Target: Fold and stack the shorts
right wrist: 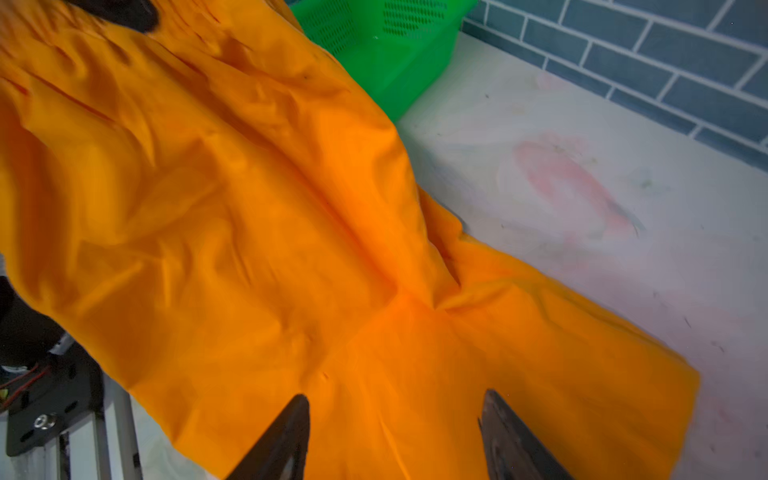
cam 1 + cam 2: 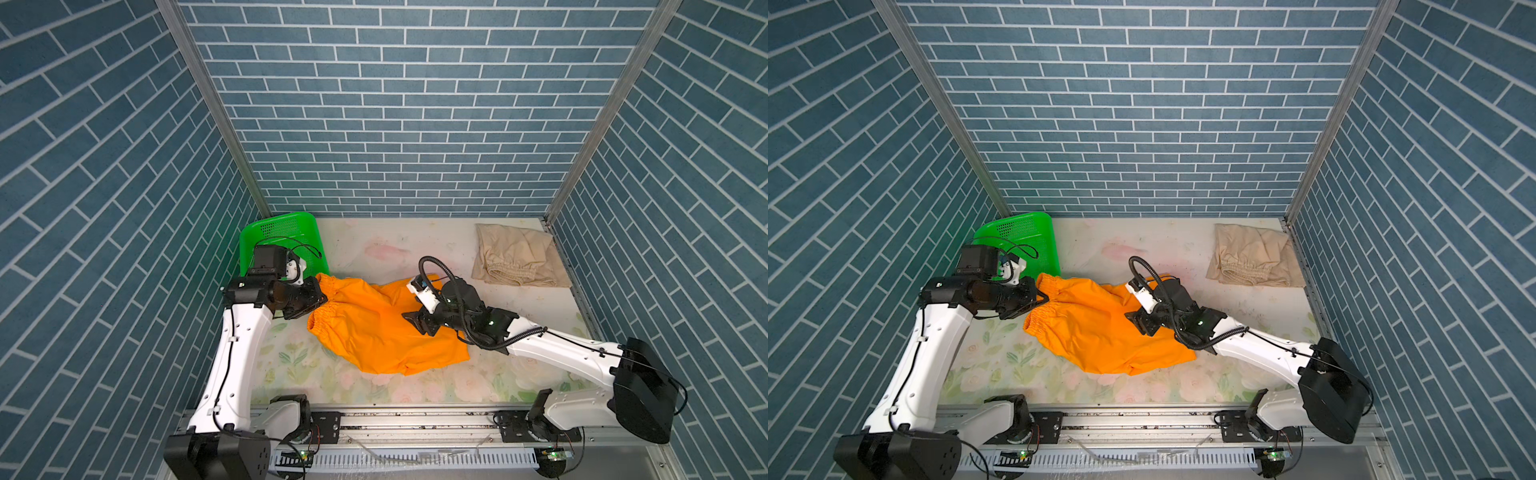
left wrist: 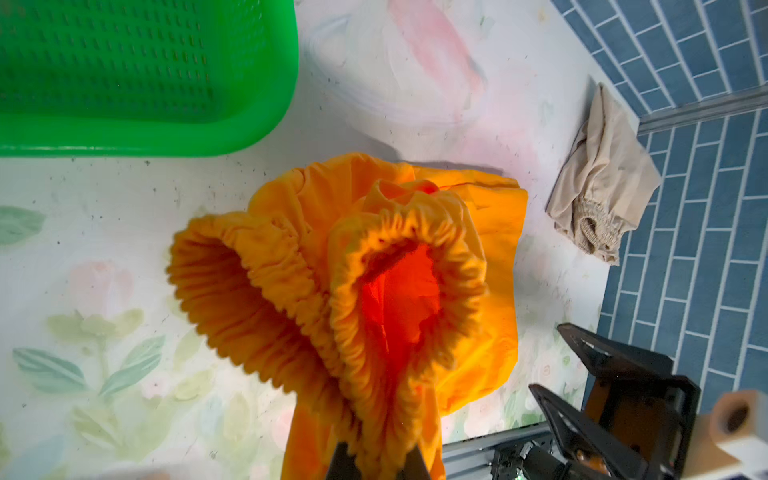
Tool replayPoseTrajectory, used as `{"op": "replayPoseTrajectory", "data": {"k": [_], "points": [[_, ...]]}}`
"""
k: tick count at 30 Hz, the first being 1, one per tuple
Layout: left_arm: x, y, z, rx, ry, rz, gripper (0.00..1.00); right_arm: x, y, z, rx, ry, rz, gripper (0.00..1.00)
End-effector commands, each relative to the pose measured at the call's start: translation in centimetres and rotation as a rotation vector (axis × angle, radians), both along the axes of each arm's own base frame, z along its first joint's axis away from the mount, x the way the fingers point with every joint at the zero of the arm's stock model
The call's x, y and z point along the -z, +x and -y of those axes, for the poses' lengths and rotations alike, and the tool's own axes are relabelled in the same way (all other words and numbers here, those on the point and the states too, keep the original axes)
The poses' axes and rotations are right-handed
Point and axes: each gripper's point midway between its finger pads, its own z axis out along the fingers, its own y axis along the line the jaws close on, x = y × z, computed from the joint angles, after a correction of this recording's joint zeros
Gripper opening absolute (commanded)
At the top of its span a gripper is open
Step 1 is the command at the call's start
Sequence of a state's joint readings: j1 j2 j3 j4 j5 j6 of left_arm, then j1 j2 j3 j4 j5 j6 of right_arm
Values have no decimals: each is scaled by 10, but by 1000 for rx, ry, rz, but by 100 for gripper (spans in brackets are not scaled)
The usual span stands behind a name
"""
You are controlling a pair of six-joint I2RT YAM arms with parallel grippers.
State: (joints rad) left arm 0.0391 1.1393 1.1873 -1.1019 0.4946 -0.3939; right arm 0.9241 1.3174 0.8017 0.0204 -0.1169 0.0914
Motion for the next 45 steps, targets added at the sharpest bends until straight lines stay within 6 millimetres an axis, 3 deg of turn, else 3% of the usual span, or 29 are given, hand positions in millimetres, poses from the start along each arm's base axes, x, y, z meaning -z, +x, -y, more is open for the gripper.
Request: {"op": "replayPoseTrajectory", "data": {"k": [1, 5, 10, 15, 23, 30, 36, 38, 39, 42, 43, 44, 45], "points": [[18, -4, 10, 6, -52, -118, 0, 40, -11, 40, 84, -119, -156, 66], [5, 20, 38, 40, -69, -82, 0, 73, -13, 73, 175, -162, -245, 56], [-18, 43, 62, 59, -13, -35, 0, 108, -18, 111, 328, -244, -348, 28], [-22, 63, 92, 57, -25, 7, 0, 128, -26, 116, 377, -238, -434, 12], [9, 70, 167, 142, -25, -28, 0, 142, -33, 121, 406, -229, -471, 11], [29, 65, 230, 251, -9, -68, 0, 150, -36, 124, 411, -217, -472, 11], [44, 49, 266, 344, -4, -111, 0, 146, -30, 118, 409, -185, -451, 21], [47, 46, 280, 386, -8, -110, 1, 143, -28, 116, 406, -170, -442, 31], [50, 42, 288, 415, -8, -119, 12, 140, -27, 115, 408, -164, -438, 36], [54, 31, 298, 505, 56, -144, 61, 123, -26, 115, 417, -115, -422, 46], [53, 28, 297, 527, 76, -151, 91, 116, -26, 115, 420, -92, -414, 51], [52, 27, 295, 542, 86, -155, 99, 107, -27, 117, 425, -70, -406, 53], [48, 26, 292, 555, 94, -148, 100, 99, -29, 120, 433, -51, -403, 55]]}}
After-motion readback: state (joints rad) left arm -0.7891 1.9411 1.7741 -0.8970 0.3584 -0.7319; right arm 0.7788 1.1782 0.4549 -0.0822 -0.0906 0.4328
